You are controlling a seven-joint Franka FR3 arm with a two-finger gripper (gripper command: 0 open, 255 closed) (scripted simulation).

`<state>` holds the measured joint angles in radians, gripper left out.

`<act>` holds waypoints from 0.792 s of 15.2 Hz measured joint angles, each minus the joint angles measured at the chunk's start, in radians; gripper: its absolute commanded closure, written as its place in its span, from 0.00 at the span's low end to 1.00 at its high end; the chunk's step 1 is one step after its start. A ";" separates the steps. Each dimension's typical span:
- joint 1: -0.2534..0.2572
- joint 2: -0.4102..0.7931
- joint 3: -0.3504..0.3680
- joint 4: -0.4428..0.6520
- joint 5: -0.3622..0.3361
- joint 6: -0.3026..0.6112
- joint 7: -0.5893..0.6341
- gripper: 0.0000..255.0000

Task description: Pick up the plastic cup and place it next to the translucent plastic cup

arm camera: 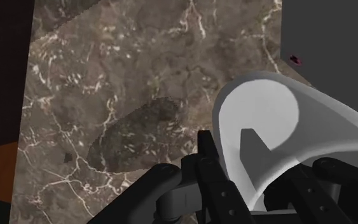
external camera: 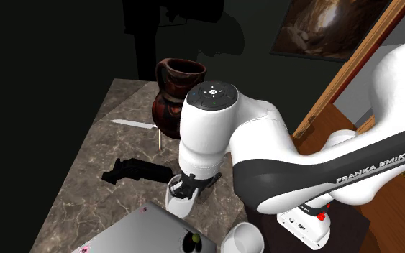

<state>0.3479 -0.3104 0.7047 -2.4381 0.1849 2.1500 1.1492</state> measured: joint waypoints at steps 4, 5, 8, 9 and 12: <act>0.004 0.000 -0.001 -0.013 0.003 0.018 0.001 1.00; 0.003 0.004 0.000 -0.012 0.000 0.019 0.003 1.00; 0.006 0.009 0.002 -0.014 0.000 0.025 0.003 0.00; 0.007 0.011 0.005 -0.014 0.000 0.027 0.004 0.00; 0.007 0.015 0.007 -0.014 0.000 0.031 0.005 0.00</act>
<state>0.3551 -0.2955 0.7119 -2.4522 0.1850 2.1806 1.1542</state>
